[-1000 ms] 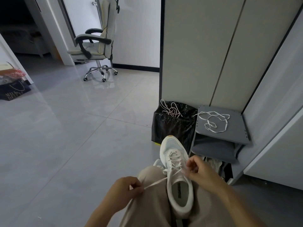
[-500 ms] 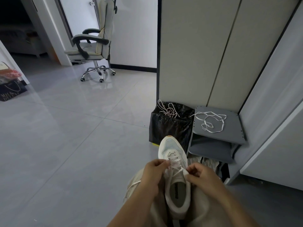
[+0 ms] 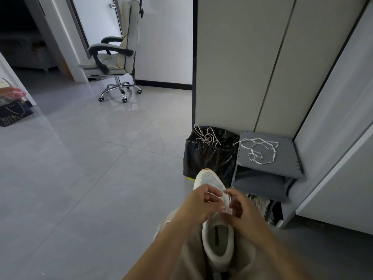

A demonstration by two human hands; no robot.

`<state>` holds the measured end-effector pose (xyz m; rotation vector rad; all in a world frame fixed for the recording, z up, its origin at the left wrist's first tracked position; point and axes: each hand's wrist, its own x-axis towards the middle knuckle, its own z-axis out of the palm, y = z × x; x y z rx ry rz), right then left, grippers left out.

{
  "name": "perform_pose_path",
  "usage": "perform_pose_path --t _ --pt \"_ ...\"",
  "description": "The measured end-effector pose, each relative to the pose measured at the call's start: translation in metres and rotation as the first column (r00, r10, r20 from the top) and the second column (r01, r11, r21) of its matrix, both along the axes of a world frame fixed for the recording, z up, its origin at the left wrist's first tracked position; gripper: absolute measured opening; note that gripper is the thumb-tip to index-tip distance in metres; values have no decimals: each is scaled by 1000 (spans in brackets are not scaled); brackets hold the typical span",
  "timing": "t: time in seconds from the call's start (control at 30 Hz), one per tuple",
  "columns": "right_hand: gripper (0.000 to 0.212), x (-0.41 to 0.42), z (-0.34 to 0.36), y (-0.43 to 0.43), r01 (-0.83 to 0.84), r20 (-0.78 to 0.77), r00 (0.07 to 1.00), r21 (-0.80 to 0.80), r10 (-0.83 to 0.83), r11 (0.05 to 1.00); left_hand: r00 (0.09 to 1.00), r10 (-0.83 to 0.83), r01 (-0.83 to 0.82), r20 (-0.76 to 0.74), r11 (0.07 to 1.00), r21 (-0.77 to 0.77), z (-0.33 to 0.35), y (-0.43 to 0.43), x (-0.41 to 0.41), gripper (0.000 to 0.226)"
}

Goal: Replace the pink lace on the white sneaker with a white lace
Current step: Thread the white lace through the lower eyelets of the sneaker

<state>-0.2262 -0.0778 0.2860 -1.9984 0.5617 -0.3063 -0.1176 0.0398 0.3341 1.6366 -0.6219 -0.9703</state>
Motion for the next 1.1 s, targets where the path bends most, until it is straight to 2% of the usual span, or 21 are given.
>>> perform_pose_path --t 0.03,0.07,0.13,0.2,0.27,0.4,0.47,0.53,0.63,0.8,0.87,0.97,1.0,1.07,1.1 --pt "42 3 3 2 -11 89 996 -11 12 1000 999 -41 41 24 999 -35 2 0 -2 18" --pt "32 8 9 5 -19 158 987 -14 21 1000 998 -67 68 21 994 -85 7 -1 -2 18" --pt "6 18 19 5 -2 196 981 -46 11 999 998 -51 43 -36 982 -186 17 -1 5 19" --pt "17 22 23 -6 42 167 986 -153 -16 987 989 70 -101 -131 964 -247 21 3 19 20" --pt "17 20 26 -22 64 129 991 -201 -38 977 944 220 -283 -246 924 -259 16 12 36 16" --pt "15 9 33 -44 90 114 991 -177 -70 980 879 397 -448 -263 876 -177 -6 33 59 11" --pt "18 6 38 -46 123 150 983 -96 -108 988 872 460 -478 -168 874 -87 -16 39 63 7" --pt "22 8 44 -41 73 139 988 -47 -66 996 899 439 -439 13 898 18 -21 39 62 6" --pt "21 16 43 -26 -43 68 997 -65 48 997 925 227 -278 303 951 137 -23 29 54 11" --pt "16 14 28 -19 -15 -60 998 -88 9 996 893 -26 -154 449 921 359 -30 23 44 10" --pt "13 16 24 -16 -25 -70 997 -199 11 980 900 -28 -119 436 944 307 -28 26 42 2" --pt "35 34 20 0 -204 -65 979 -352 194 914 922 -13 -22 387 996 85 -12 21 37 10" --pt "30 41 21 6 -245 -69 969 -382 237 891 919 0 -12 394 999 29 -5 18 35 11" --pt "10 49 26 4 -239 -101 971 -442 217 865 929 105 -88 355 994 -65 1 17 38 13" --pt "13 48 29 -2 -210 -103 978 -441 183 873 933 196 -173 302 980 -101 0 19 43 14"
